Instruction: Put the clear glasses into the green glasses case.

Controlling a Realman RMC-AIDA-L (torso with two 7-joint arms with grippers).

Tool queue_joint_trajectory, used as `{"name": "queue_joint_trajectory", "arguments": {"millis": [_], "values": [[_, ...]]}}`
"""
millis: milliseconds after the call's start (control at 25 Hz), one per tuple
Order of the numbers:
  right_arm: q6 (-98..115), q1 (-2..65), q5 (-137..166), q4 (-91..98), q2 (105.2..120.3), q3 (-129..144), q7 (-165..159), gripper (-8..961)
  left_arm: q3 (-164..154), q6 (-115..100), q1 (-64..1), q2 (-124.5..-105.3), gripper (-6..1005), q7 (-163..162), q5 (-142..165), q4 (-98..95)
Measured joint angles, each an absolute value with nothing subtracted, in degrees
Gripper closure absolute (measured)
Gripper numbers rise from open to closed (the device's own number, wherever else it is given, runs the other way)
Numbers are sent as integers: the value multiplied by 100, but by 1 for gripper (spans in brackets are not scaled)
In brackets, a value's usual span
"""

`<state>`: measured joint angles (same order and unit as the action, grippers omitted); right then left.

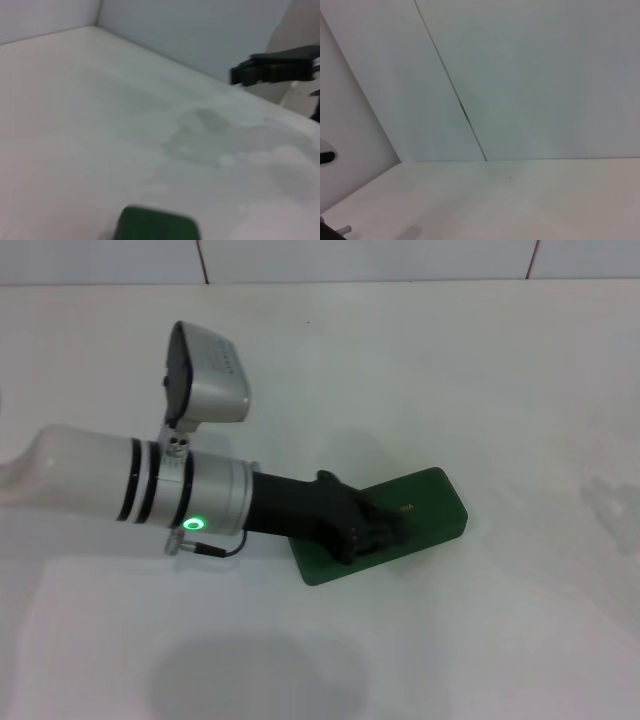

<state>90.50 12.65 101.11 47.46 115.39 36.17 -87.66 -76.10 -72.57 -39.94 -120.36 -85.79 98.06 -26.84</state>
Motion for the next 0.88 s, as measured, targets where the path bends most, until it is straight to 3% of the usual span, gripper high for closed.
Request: {"name": "queue_joint_trajectory", "arguments": {"millis": [160, 400, 640, 800, 840, 880], "values": [[9080, 1242, 10158, 4740, 11521, 3578, -8685, 787, -8169, -7726, -3872, -12008, 815, -8624, 9162, -3271], [9518, 1290, 10108, 4596, 11523, 3601, -8109, 785, -7498, -8970, -2924, -11939, 813, -8625, 8784, -4907], [10619, 1650, 9670, 3978, 11555, 3692, -7182, 715, -6047, -10326, -2412, -11904, 619, -8137, 8074, -4912], [11064, 2063, 9642, 3711, 11579, 3933, -7064, 646, -5773, -10610, -2363, -11743, 535, -8244, 7964, -4657], [11097, 2125, 9634, 3702, 11586, 3999, -7062, 629, -5750, -10683, -2342, -11577, 515, -8238, 8046, -4420], [11133, 2225, 9612, 3680, 11597, 4120, -7058, 582, -5748, -10687, -2338, -11539, 494, -8212, 8075, -4363]]}}
